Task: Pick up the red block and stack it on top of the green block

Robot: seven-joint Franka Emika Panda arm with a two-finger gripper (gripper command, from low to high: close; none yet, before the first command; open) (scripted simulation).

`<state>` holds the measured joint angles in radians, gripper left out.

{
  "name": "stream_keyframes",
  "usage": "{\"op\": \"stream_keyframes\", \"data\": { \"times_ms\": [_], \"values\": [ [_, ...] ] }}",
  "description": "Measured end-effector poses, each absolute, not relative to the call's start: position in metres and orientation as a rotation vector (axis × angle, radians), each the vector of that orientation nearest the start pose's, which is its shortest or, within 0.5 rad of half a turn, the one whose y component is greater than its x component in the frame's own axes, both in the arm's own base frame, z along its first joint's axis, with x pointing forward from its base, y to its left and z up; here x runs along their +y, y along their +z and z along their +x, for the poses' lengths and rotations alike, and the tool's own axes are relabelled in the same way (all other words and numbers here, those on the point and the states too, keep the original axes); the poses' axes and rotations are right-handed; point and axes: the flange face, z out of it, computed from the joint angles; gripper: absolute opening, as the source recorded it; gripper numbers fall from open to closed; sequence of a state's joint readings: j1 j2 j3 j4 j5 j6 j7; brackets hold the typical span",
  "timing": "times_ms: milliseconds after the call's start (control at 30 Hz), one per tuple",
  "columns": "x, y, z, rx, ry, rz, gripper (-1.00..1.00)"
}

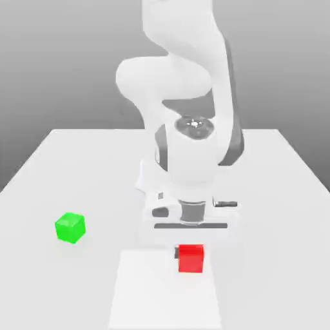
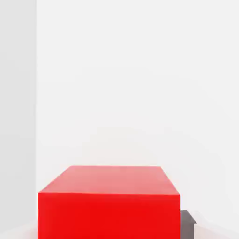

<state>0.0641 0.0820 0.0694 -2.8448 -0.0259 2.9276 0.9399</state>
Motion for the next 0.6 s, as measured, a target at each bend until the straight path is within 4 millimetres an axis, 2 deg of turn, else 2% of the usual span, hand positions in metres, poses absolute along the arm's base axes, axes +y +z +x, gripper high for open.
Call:
{"op": "stream_keyframes", "data": {
  "times_ms": [100,367,600],
  "values": [
    [0.05,0.202,0.354,1.194,-0.001,-2.906,-1.0],
    [-0.036,0.23,0.351,1.304,-0.04,-2.888,-1.0],
    [-0.113,0.244,0.328,1.408,-0.05,-2.852,-1.0]
  ]
}}
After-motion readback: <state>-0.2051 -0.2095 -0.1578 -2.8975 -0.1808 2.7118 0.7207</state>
